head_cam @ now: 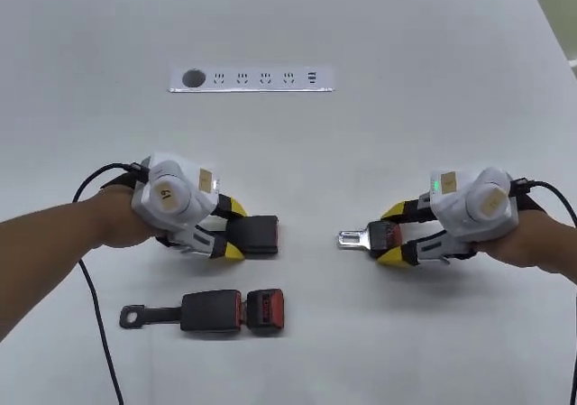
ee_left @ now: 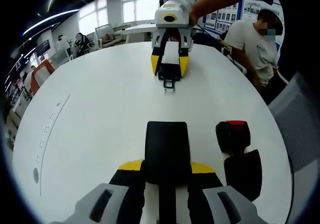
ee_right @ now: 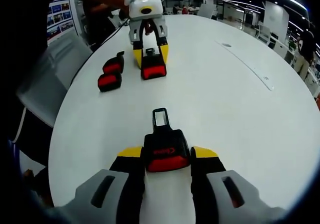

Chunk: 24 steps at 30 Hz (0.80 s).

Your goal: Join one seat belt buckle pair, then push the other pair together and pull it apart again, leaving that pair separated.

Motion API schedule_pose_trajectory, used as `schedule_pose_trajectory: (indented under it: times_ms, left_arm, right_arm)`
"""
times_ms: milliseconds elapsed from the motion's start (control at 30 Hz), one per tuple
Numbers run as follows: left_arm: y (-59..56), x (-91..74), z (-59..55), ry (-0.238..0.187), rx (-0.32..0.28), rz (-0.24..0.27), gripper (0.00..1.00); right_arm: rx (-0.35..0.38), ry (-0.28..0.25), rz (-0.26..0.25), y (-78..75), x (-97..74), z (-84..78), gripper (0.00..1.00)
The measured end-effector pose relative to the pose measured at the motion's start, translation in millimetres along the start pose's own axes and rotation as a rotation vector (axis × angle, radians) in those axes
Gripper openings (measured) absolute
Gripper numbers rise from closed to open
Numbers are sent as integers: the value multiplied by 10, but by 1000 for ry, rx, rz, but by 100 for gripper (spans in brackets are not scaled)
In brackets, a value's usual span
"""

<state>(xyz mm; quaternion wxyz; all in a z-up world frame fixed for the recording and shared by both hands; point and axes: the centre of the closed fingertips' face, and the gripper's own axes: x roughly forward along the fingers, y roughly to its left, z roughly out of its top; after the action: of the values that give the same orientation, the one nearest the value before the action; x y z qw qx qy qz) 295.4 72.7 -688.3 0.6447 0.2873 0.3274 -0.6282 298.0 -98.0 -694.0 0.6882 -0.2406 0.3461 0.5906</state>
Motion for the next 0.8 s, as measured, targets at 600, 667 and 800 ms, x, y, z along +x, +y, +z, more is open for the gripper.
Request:
schedule_pose_trajectory:
  times_ms: [600,667,800]
  left_arm:
    - [16,10,-23,24,22,-18,33]
    - [18,11,-33,26,21,-18,33]
    - [16,14,-37,28,18,-18,33]
  right_arm:
    - [-16,-78,-3,64,339,364,33]
    - [-17,-85,-2,85,362,411,33]
    - [-19,-99,2,116,363,479,34]
